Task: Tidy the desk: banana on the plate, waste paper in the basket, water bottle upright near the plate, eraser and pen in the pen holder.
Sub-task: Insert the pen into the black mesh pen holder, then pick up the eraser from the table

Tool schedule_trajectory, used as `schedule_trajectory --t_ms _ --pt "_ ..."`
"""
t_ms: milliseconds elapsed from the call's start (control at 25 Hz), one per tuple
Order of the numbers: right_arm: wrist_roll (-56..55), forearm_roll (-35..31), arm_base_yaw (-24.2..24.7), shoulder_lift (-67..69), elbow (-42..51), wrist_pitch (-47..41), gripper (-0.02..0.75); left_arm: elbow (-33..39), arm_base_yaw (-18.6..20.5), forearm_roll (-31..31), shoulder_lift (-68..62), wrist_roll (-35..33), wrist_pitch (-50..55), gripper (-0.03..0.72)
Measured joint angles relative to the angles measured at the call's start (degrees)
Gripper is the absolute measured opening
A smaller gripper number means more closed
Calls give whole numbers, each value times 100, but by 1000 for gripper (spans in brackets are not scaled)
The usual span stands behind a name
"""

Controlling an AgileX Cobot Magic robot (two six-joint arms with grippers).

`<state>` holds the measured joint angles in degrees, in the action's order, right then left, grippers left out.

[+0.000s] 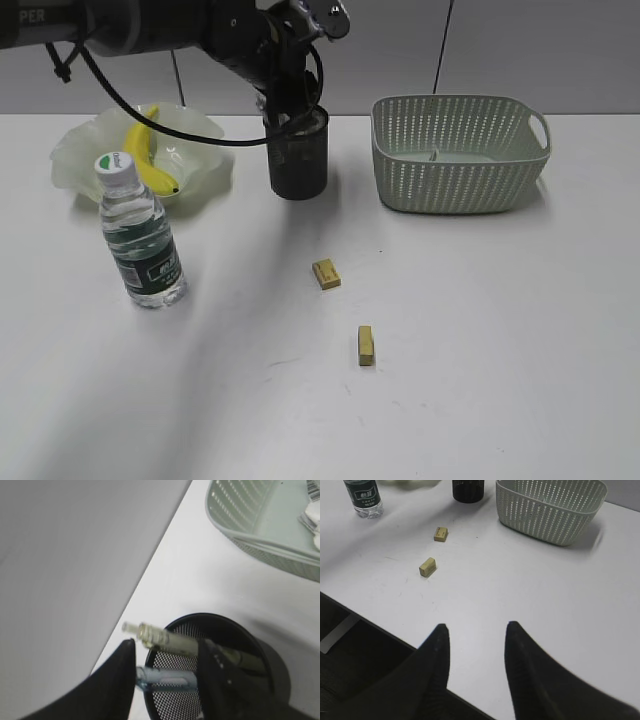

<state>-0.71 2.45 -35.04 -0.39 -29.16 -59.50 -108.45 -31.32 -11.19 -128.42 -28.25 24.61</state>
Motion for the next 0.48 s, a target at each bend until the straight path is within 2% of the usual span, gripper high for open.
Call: schedule_trajectory --t_ms 480 --pt "0 0 0 0 0 0 308 0 0 4 423 90 152 315"
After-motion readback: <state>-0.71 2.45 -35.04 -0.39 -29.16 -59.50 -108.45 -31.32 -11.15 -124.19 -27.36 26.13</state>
